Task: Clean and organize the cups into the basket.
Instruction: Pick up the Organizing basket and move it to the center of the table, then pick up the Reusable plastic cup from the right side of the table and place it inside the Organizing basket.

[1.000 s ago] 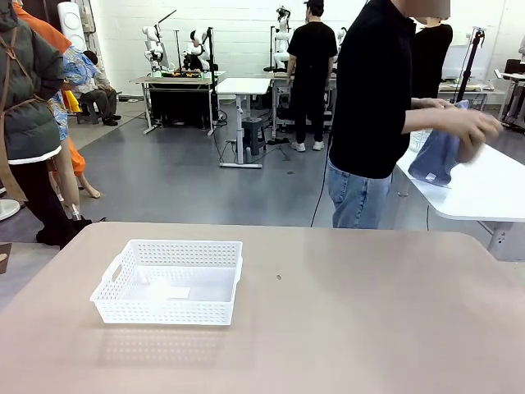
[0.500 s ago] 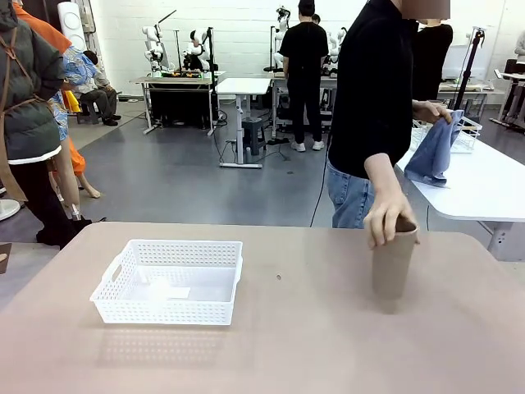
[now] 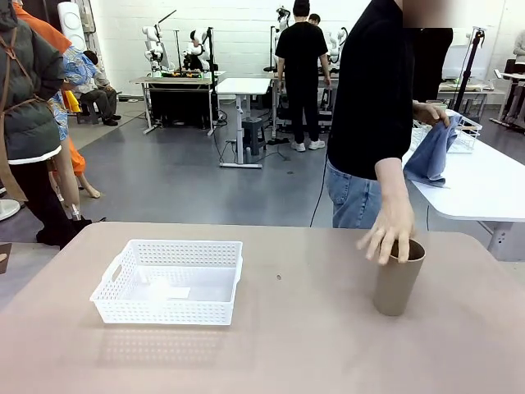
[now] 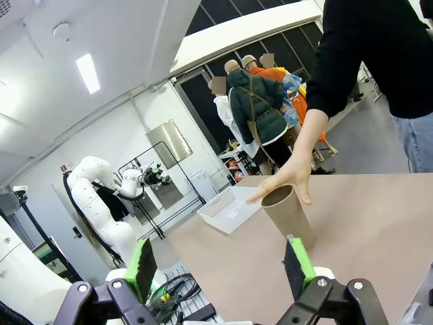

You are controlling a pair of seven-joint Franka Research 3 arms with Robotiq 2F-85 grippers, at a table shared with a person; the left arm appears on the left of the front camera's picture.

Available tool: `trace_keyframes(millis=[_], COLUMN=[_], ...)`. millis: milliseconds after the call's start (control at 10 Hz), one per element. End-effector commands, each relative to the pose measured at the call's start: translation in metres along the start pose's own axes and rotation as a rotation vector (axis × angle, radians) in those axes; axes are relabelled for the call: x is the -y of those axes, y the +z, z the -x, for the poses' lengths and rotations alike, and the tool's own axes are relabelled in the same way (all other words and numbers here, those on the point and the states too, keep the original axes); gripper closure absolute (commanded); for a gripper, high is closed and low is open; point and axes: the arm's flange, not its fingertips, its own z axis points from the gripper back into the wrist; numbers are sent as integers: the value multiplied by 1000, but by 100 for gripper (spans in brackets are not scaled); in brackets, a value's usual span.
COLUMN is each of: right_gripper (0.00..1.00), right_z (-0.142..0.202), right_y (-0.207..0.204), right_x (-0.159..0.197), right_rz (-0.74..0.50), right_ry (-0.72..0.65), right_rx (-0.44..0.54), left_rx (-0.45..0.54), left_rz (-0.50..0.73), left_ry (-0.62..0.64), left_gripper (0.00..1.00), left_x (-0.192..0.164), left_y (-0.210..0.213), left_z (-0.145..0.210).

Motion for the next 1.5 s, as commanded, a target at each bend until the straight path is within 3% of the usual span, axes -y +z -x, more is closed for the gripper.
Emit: trace_keyframes(millis=[0, 800, 900, 1100, 1200, 1300, 1400], right_gripper=[0, 0, 0, 0, 0, 0, 0], right_z=[-1, 0, 5, 30, 40, 51, 66], right_y=[-1, 0, 0, -59, -93, -128, -160], right_x=[-2, 0, -23, -42, -38, -30, -20], right_rz=[-2, 0, -87, -209, -318, -367, -411], right_ry=[-2, 0, 384, 666, 691, 695, 715], right_rx=[-20, 0, -236, -669, -801, -873, -886], left_rx=[10, 10, 0, -225, -303, -392, -498], left_rz=[-2, -2, 0, -157, -220, -328, -404], left_ry=[8, 8, 0, -233, -227, -238, -220], left_gripper=[0, 0, 0, 0, 0, 0, 0], left_x=[2, 2, 0, 66, 86, 101, 114], left_y=[1, 1, 0, -36, -64, -97, -130], left_z=[-1, -1, 0, 6, -2, -8, -11])
